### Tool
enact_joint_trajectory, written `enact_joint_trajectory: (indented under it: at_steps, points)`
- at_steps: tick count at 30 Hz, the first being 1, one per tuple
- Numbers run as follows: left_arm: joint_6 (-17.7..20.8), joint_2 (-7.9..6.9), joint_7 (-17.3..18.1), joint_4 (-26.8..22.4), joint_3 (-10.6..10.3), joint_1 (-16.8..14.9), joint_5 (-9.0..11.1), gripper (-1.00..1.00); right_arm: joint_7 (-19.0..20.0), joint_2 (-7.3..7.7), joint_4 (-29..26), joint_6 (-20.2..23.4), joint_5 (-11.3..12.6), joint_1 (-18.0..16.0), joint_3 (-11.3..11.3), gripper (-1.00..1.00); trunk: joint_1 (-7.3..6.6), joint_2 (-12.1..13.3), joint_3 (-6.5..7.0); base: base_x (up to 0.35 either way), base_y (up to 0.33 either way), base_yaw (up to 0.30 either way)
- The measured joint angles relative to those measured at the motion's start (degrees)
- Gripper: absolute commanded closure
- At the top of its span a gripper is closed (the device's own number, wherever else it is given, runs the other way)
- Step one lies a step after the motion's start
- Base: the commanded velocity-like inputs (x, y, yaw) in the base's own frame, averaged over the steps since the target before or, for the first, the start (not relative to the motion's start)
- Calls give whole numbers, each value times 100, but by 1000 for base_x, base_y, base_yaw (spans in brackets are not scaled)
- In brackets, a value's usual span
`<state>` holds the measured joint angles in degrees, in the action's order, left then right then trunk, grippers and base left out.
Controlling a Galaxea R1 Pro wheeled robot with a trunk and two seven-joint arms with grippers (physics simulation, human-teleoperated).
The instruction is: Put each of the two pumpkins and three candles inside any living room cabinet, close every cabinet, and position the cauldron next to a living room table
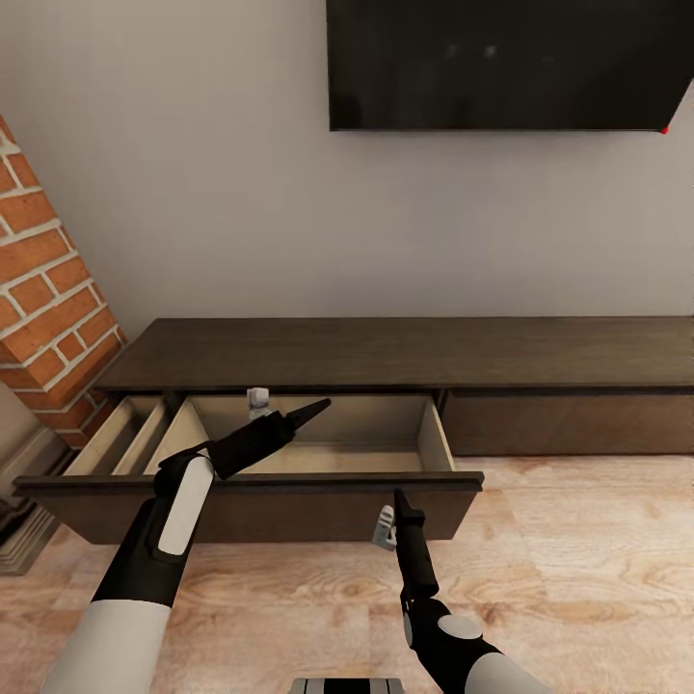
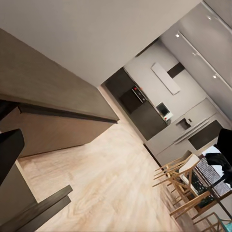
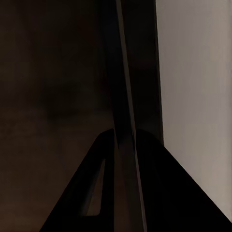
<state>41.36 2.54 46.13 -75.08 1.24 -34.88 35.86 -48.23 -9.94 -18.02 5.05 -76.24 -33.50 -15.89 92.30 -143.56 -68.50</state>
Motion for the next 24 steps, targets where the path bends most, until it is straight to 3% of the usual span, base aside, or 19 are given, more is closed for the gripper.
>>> enact_joint_trajectory:
  at_steps: [24]
  points:
    - [5, 0, 0, 0, 0, 0, 0, -100, 1, 0, 3, -1, -10, -1, 6, 100, 0, 0, 0, 0, 0, 0]
